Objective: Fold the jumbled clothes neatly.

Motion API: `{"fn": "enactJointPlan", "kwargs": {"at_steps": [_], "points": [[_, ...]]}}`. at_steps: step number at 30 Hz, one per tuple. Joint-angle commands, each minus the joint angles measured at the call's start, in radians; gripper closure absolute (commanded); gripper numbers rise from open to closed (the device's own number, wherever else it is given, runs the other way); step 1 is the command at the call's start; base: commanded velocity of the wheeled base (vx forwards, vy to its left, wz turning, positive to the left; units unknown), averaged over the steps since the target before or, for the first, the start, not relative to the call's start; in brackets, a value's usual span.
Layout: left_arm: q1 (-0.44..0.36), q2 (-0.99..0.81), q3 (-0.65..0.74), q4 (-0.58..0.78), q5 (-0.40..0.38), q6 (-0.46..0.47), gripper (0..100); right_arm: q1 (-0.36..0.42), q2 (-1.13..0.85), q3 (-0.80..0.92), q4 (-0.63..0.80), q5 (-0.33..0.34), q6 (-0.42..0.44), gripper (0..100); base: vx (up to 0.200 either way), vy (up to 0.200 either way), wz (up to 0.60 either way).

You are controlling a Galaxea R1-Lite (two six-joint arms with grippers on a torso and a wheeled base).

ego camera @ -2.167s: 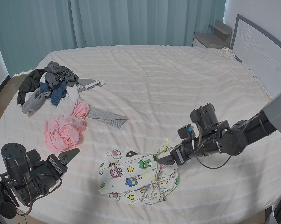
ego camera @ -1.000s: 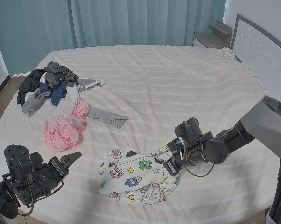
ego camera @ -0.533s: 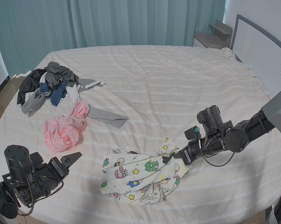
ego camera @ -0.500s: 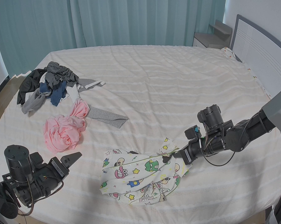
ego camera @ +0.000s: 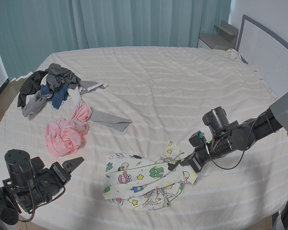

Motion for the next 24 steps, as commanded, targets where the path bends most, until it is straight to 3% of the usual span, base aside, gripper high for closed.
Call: {"fn": "enactJointPlan", "kwargs": {"at_steps": [1,11,24], "points": [[-0.001,0.003,0.002,0.000,0.000,0.000,0,0.001,0.019,-0.041,0.032,0.002,-0.020,100,0.000,0.000,0.00],[-0.004,0.012,0.004,0.000,0.000,-0.002,0,0.001,0.026,-0.176,0.312,0.002,-0.104,100,0.000,0.000,0.00],[-0.006,0.037,0.004,-0.002,0.002,-0.002,0,0.012,0.126,-0.265,0.315,-0.001,-0.106,100,0.000,0.000,0.00]]}}
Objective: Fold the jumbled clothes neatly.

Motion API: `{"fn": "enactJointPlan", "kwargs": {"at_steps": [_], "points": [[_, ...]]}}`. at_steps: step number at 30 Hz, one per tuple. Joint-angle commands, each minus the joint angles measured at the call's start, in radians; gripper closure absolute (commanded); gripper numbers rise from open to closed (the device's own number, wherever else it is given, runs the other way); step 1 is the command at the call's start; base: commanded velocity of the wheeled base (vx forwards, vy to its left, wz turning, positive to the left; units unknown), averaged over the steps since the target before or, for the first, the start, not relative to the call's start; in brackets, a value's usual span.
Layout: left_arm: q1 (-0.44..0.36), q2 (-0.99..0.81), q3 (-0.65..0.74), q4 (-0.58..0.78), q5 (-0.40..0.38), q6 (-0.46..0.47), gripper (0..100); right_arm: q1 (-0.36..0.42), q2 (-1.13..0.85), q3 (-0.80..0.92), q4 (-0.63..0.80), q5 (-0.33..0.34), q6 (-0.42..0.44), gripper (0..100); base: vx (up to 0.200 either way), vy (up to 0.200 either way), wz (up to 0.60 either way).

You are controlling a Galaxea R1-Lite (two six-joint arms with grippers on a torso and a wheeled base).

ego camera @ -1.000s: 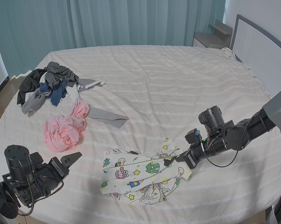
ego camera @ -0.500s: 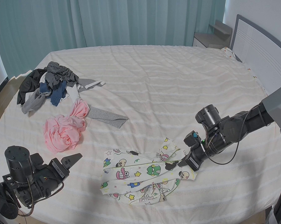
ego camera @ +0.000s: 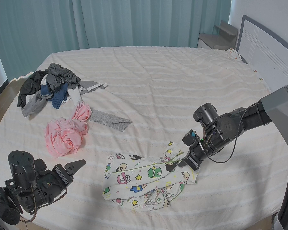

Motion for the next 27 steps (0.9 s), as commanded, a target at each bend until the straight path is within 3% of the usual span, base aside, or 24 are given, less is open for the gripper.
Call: {"fn": "enactJointPlan", "kwargs": {"at_steps": [1,6,7,13,19,27], "points": [[0.000,0.009,0.000,0.000,0.001,0.000,0,0.001,0.034,-0.029,0.005,-0.001,-0.002,100,0.000,0.000,0.00],[-0.001,0.009,0.000,0.000,0.001,0.000,0,-0.002,0.054,-0.073,0.008,-0.001,0.000,100,0.000,0.000,0.00],[-0.001,0.009,0.002,0.000,0.001,0.001,0,-0.002,0.056,-0.079,0.008,-0.001,0.000,0,0.000,0.000,0.00],[-0.001,0.006,0.006,0.000,0.001,0.001,0,-0.007,0.086,-0.098,-0.001,-0.007,0.007,0,0.000,0.000,0.00],[-0.001,0.004,0.006,0.000,0.001,0.000,0,-0.071,0.086,-0.113,-0.018,-0.040,0.023,0,0.000,0.000,0.00],[-0.001,0.003,0.006,0.000,0.001,0.000,0,-0.114,0.065,-0.013,-0.024,-0.028,0.052,0,0.000,0.000,0.00]]}}
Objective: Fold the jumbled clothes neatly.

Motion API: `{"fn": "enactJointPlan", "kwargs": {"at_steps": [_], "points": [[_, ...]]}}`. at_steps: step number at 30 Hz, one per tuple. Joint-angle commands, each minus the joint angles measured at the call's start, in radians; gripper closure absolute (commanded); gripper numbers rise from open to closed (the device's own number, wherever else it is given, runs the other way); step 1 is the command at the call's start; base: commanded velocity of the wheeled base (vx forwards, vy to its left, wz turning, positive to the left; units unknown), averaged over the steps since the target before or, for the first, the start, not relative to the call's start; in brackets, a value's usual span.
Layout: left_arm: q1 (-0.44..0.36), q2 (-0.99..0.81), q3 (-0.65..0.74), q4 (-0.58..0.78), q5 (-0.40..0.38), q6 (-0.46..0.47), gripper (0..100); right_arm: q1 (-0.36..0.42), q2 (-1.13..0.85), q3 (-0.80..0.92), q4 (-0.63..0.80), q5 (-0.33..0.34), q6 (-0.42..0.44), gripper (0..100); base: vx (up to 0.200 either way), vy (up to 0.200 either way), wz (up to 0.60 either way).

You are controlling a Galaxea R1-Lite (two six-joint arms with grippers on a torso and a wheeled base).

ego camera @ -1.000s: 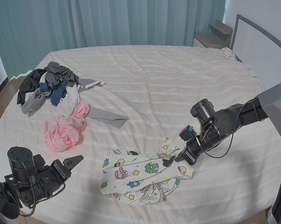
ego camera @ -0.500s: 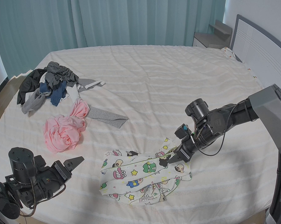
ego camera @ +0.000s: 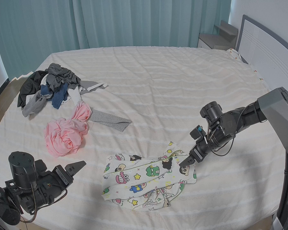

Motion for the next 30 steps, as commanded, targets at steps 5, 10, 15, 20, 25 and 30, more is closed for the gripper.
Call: {"fn": "enactJointPlan", "kwargs": {"at_steps": [5,10,15,20,25,30], "points": [[0.000,0.004,0.001,0.000,0.000,-0.001,0,-0.025,-0.029,0.149,-0.091,0.130,0.204,0,0.000,0.000,0.00],[-0.002,0.004,0.000,0.000,-0.001,-0.001,0,-0.025,-0.080,0.228,-0.166,0.134,0.436,0,0.000,0.000,0.00],[-0.003,0.005,0.000,0.000,-0.001,-0.001,0,-0.028,-0.094,0.288,-0.229,0.127,0.594,0,0.000,0.000,0.00],[-0.003,0.005,0.001,0.000,0.000,-0.001,0,-0.028,-0.087,0.343,-0.292,0.104,0.683,0,0.000,0.000,0.00],[-0.002,0.005,0.001,0.000,0.000,-0.001,0,-0.028,-0.041,0.399,-0.350,0.053,0.724,0,0.000,0.000,0.00],[-0.002,0.005,0.001,0.000,-0.001,-0.001,0,-0.030,-0.005,0.409,-0.407,0.046,0.724,0,0.000,0.000,0.00]]}}
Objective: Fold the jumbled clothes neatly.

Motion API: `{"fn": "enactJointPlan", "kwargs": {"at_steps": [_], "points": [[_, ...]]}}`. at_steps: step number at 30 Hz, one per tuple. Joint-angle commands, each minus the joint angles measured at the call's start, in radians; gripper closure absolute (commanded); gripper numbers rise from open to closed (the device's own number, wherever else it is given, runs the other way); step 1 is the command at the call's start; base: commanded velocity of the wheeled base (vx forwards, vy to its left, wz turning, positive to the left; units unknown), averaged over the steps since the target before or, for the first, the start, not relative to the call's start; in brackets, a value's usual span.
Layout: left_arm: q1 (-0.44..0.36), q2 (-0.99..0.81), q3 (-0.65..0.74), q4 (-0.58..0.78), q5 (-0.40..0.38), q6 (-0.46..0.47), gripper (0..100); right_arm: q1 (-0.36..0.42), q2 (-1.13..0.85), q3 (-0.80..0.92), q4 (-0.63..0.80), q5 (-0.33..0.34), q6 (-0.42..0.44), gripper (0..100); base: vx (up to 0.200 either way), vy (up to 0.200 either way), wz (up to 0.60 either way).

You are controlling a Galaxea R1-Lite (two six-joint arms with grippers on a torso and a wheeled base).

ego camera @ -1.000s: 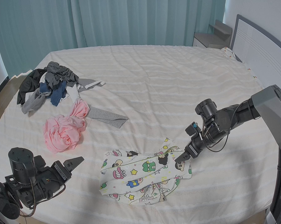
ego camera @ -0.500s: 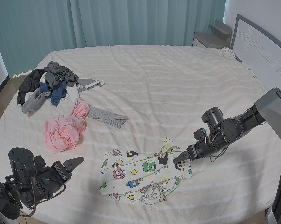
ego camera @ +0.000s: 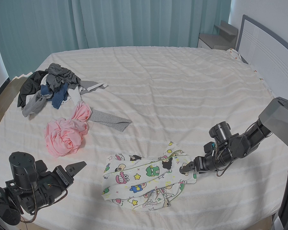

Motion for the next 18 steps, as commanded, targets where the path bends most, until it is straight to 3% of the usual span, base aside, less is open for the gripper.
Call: {"fn": "enactJointPlan", "kwargs": {"at_steps": [1,14,15,18], "points": [[0.000,0.003,0.000,0.000,0.001,0.000,0,0.001,0.045,0.011,-0.034,-0.001,0.001,0,0.000,0.000,0.00],[0.000,0.003,0.000,0.000,0.001,0.000,0,0.024,0.046,0.022,-0.062,0.005,0.004,0,0.000,0.000,0.00],[-0.001,0.003,0.000,0.000,0.001,0.000,0,0.027,0.045,0.019,-0.064,0.003,0.005,100,0.000,0.000,0.00],[0.000,0.003,0.000,0.000,-0.001,0.000,0,0.026,0.032,0.028,-0.062,0.005,0.005,100,0.000,0.000,0.00]]}}
